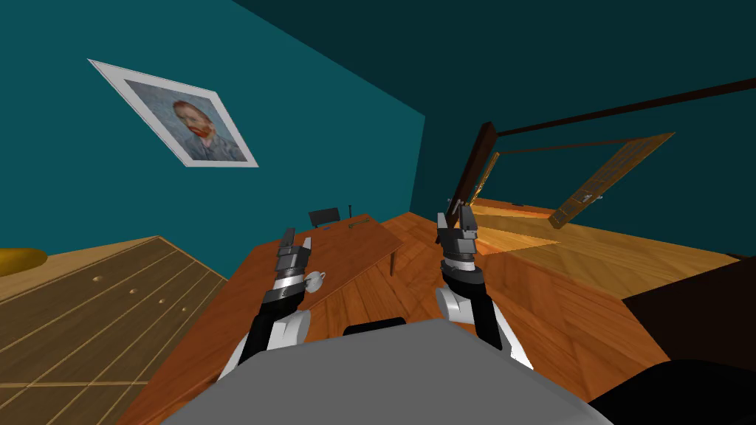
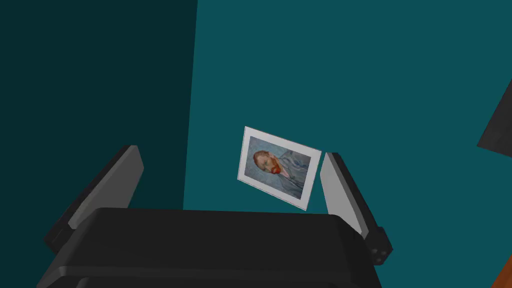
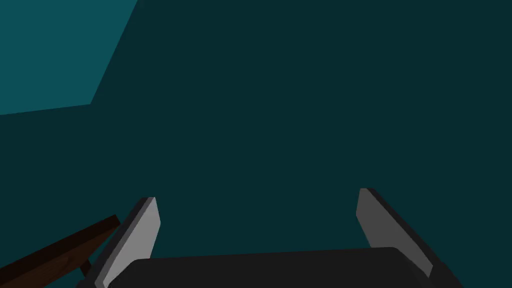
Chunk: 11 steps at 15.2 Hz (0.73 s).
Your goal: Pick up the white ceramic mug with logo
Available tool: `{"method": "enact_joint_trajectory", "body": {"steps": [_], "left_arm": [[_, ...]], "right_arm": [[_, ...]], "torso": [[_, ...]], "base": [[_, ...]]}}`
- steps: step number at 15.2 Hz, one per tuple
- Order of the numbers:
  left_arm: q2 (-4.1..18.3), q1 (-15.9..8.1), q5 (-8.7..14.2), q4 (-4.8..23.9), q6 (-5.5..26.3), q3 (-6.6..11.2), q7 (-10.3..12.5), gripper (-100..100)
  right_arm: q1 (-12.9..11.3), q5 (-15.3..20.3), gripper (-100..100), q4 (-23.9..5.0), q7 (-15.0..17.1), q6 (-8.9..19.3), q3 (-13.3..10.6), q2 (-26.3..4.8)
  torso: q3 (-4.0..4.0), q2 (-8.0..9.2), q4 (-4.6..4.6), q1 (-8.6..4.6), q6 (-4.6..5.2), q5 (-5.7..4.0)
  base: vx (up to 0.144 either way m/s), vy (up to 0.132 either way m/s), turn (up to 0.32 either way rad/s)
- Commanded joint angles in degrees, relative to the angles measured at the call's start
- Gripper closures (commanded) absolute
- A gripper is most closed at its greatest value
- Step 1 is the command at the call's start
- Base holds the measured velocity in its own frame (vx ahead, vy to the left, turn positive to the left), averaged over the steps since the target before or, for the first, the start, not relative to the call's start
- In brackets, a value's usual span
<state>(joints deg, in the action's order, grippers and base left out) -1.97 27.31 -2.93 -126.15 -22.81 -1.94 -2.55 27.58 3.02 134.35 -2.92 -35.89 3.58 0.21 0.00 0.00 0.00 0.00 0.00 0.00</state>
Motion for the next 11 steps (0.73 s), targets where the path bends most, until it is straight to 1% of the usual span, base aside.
{"method": "enact_joint_trajectory", "body": {"steps": [1,2,3,4,5,6,7,8,9,10,11], "left_arm": [[2.74,0.01,0.18,0.15,0.63,-0.11,0.07,-100],[2.74,0.01,0.18,0.15,0.63,-0.11,0.07,-100],[4.71,0.02,0.36,0.3,1.27,-0.22,0.14,-100],[4.71,0.02,0.36,0.3,1.27,-0.22,0.14,-100],[6.73,0.03,0.61,0.51,2.11,-0.36,0.22,-100],[6.75,0.03,0.61,0.51,2.11,-0.36,0.22,-100],[8.8,0.05,0.92,0.77,3.14,-0.51,0.32,-100],[8.8,0.05,0.92,0.77,3.14,-0.51,0.32,-100],[10.85,0.06,1.3,1.09,4.35,-0.68,0.42,-100],[10.85,0.06,1.3,1.09,4.35,-0.68,0.42,-100],[12.88,0.07,1.73,1.47,5.72,-0.85,0.53,-100]], "right_arm": [[0.0,0.0,0,0.0,0.0,0.0,0.0,0.0],[0.0,0.0,0,0.0,0.0,0.0,0.0,0.0],[0.0,0.0,0,0.0,0.0,0.0,0.0,0.0],[0.0,0.0,0,0.0,0.0,0.0,0.0,0.0],[0.0,0.0,0,0.0,0.0,0.0,0.0,0.0],[0.0,0.0,0,0.0,0.0,0.0,0.0,0.0],[0.0,0.0,0,0.0,0.0,0.0,0.0,0.0],[0.0,0.0,0,0.0,0.0,0.0,0.0,0.0],[0.0,0.0,0,0.0,0.0,0.0,0.0,0.0],[0.0,0.0,0,0.0,0.0,0.0,0.0,0.0],[0.0,0.0,0,0.0,0.0,0.0,0.0,0.0]], "torso": [[0.0,0.0,0.0,0.0,0.0,0.0],[0.01,0.01,0.0,0.03,0.0,0.0],[0.01,0.02,0.0,0.05,0.0,0.01],[0.02,0.04,0.01,0.07,0.01,0.01],[0.02,0.04,0.01,0.09,0.0,0.02],[0.03,0.05,0.01,0.12,0.0,0.02],[0.03,0.05,0.01,0.13,0.0,0.03],[0.03,0.06,0.01,0.15,0.01,0.03],[0.04,0.06,0.01,0.16,0.01,0.03],[0.03,0.06,0.01,0.17,0.01,0.04],[0.03,0.06,0.01,0.18,0.0,0.04]], "base": [[-0.004,0.007,-0.021],[-0.007,0.011,-0.025],[-0.011,0.014,-0.032],[-0.01,0.017,-0.026],[-0.012,0.024,-0.034],[-0.012,0.027,-0.033],[-0.015,0.031,-0.045],[-0.015,0.031,-0.042],[-0.014,0.031,-0.055],[-0.012,0.037,-0.048],[-0.012,0.041,-0.07]]}}
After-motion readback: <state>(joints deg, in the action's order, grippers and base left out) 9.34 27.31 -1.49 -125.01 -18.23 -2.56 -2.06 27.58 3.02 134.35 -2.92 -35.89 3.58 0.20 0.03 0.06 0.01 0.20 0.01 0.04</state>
